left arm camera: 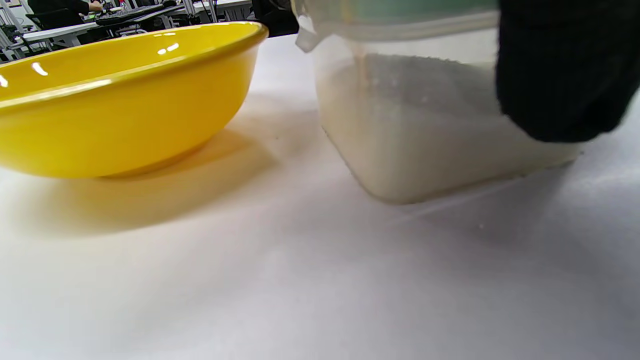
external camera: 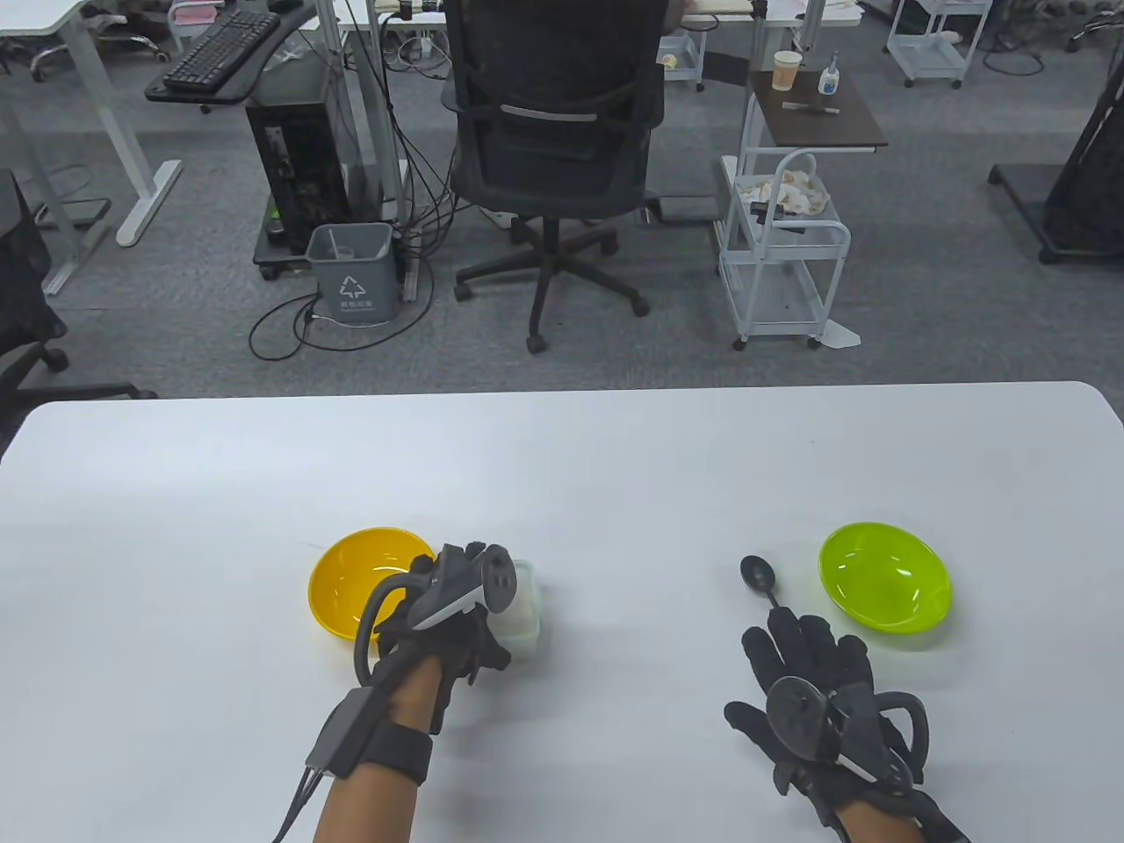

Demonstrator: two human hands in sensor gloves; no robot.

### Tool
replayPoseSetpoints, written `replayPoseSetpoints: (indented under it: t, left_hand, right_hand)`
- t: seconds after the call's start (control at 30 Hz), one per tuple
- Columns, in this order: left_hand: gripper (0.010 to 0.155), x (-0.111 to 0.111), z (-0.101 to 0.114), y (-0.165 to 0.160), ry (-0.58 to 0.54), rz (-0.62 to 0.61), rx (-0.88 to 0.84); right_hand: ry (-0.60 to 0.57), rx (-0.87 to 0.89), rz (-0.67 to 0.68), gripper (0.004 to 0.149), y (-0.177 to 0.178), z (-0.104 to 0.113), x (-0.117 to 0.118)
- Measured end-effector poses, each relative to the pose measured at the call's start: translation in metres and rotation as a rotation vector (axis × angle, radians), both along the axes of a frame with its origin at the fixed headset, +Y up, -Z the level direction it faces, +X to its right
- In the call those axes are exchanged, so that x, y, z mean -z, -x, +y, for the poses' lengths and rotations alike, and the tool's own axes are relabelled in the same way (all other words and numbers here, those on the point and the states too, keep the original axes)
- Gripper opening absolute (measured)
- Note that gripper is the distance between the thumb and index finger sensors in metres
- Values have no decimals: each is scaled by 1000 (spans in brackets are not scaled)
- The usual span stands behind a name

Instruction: Scoop white sugar from container into bowls

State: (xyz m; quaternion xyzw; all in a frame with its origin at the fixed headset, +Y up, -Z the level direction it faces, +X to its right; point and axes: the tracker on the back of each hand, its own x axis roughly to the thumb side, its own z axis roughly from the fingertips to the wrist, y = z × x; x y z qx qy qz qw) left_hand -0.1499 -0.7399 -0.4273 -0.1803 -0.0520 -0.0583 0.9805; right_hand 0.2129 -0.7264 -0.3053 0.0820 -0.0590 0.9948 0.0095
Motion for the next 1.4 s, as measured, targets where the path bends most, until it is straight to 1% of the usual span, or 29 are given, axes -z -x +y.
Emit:
replayPoseSetpoints:
  t: [0.13, 0.27, 0.43, 0.5, 0.67, 0.8, 1.0, 1.07, 1.1, 1.2, 1.3, 1.4]
  left_hand:
    - [115, -10, 5, -8, -35, -52, -13]
    - [114, -24, 12, -20, -64, -113, -66]
    - [112, -43, 20, -46, -70, -185, -146]
    - [112, -53, 22, -61, -69, -232, -171]
    - [111, -74, 21, -89, -55, -311, -184]
    - [110, -88, 14, -104, -65, -340, -183]
    - [109, -97, -5, -110, -65, -344, -160]
    - [108, -100, -9, -107, -114, -343, -162]
    - [108, -100, -10, -105, -119, -341, -187]
    - [108, -100, -13, -102, -93, -323, -234]
    - [107, -100, -12, -102, -105, -337, -207]
    - [107, -100, -13, -101, -84, -331, -223]
  right_hand:
    - [-2, 8, 2, 79, 0, 0, 0]
    - [4, 2, 11, 79, 2, -1, 0]
    - [5, 1, 19, 79, 2, -2, 0]
    - [6, -2, 20, 79, 3, -2, 0]
    - [4, -6, 23, 78, 3, -2, 0]
    - [3, -12, 23, 79, 4, -3, -1]
    - [-2, -15, 24, 79, 5, -3, -1]
    - [-2, -17, 25, 78, 5, -3, -1]
    - [1, -17, 26, 78, 5, -3, -1]
    - [4, -17, 27, 78, 6, -4, -1]
    - [6, -18, 29, 78, 6, -4, -1]
    - [5, -20, 31, 78, 7, -4, -1]
